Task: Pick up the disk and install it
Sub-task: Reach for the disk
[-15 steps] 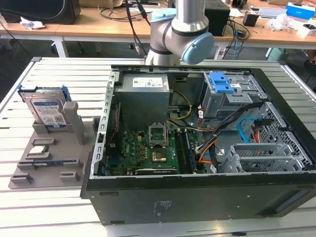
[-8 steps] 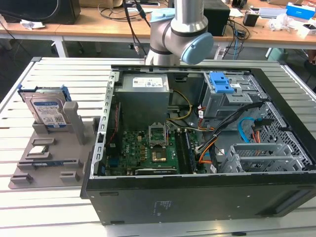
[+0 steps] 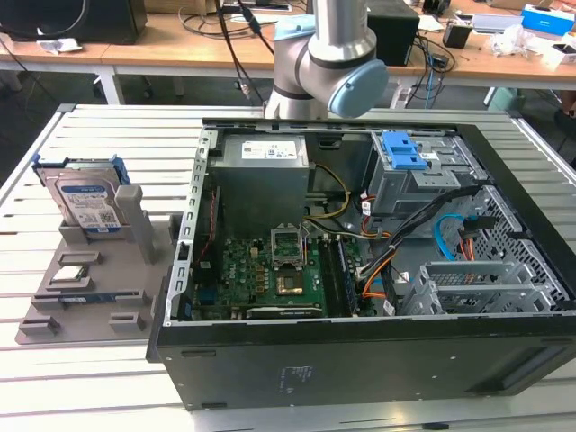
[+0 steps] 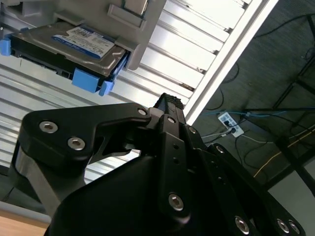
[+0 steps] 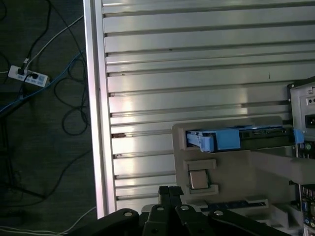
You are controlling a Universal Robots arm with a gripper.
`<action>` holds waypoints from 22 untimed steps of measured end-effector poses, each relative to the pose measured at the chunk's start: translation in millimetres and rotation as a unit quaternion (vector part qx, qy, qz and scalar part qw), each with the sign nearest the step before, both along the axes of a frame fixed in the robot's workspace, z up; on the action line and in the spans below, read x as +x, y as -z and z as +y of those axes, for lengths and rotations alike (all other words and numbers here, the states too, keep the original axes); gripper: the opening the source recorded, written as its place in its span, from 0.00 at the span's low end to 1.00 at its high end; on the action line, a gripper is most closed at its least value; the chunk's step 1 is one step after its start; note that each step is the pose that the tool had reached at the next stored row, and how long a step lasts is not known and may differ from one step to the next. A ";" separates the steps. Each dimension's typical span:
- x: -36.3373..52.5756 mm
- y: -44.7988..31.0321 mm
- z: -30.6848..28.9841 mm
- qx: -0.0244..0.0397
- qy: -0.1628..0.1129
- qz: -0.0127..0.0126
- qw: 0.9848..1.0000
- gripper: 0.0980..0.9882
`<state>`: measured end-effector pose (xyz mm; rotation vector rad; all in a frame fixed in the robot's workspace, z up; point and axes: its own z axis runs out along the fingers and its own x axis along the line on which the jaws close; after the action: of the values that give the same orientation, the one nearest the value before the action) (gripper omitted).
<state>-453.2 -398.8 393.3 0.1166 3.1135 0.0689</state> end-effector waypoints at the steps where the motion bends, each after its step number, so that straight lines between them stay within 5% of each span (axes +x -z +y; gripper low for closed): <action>1: -1.6 0.0 0.0 0.000 0.000 0.000 1.000 0.01; 4: -8.1 0.0 0.0 0.000 0.000 0.000 1.000 0.01; 7: -2.5 0.1 0.2 -0.001 0.000 0.000 1.000 0.01; 9: 20.9 1.2 0.1 -0.001 0.000 0.003 1.000 0.01; 16: 72.4 6.3 0.1 -0.004 0.000 0.012 1.000 0.01; 19: 82.5 6.6 0.1 -0.004 0.000 0.013 1.000 0.01; 22: 82.6 6.5 0.1 -0.004 0.000 0.014 1.000 0.01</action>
<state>-370.6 -398.7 386.8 0.1184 3.1405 0.0558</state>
